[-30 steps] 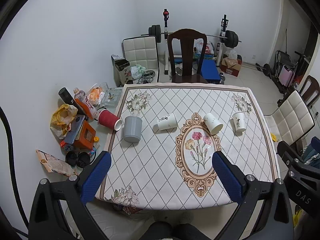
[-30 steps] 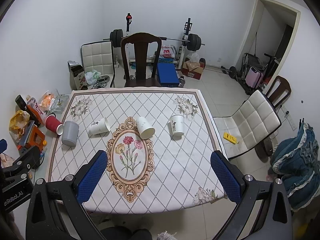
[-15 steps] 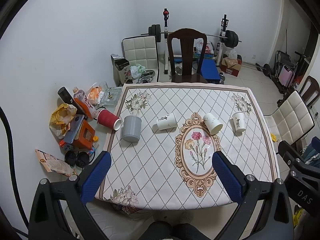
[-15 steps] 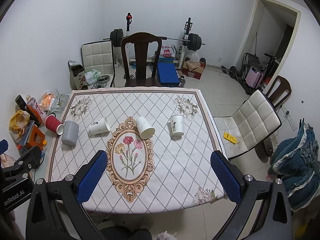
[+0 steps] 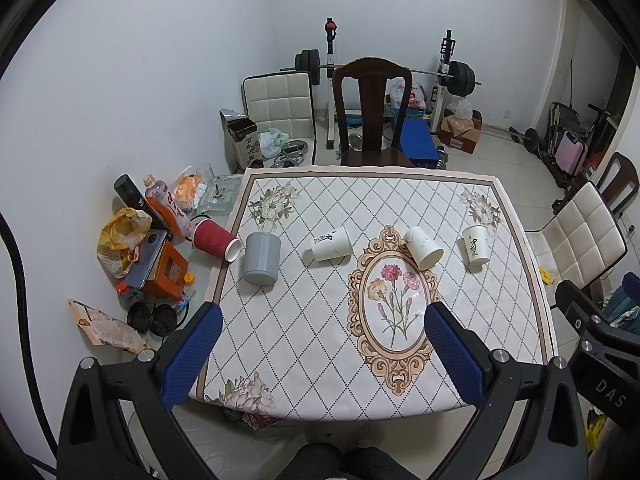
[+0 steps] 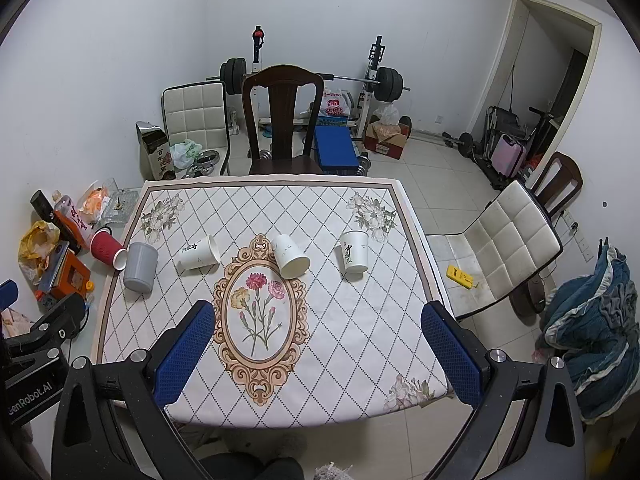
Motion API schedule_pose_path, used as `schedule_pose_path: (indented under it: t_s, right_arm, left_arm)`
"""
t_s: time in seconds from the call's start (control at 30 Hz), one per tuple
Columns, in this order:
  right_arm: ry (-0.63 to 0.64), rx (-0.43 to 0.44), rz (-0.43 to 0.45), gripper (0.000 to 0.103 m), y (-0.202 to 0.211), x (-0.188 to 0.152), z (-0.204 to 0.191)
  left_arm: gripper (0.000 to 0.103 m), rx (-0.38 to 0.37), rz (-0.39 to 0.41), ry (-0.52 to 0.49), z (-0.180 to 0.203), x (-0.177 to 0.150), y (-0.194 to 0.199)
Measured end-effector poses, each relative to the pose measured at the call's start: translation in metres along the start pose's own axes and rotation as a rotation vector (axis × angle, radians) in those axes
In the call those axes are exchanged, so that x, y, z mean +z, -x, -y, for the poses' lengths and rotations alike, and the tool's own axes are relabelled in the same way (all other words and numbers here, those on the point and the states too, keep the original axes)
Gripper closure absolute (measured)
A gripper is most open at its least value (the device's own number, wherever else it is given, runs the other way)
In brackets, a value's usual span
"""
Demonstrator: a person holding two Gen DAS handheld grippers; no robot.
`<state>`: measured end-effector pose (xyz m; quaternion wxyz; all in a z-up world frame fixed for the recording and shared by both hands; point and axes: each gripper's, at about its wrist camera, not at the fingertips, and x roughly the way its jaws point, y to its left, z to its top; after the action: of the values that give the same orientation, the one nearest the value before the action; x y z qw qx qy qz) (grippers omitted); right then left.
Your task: Flip cup upright
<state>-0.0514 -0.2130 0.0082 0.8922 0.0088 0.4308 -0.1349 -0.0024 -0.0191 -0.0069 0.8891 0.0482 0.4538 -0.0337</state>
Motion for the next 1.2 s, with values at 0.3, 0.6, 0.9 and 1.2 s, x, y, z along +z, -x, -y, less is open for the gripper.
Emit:
schedule_pose_path:
  t_s: [0.3,0.6,0.9,1.2]
  right_arm:
    - [0.001,0.000,-0.001,0.000,0.000,0.001,-0.001]
    - [0.000,0.000,-0.001,0.000,0.000,0.001,-0.001]
    - [0.005,0.005,-0.005,0.000,0.001,0.001,-0.002]
    - [-0.006,0.033,-0.054,0.000,-0.014,0.004,-0.003]
  left_arm:
    - [0.000,-0.001,0.000,0.002,0.000,0.000,0.000]
    - [0.000,-0.002,0.001,0.003,-0.001,0.000,0.000]
    - [0.000,0.003,-0.002,0.005,0.010,0.000,-0.001]
    - [0.000,0.034,-0.030,0.032,0.004,-0.003,-0.026]
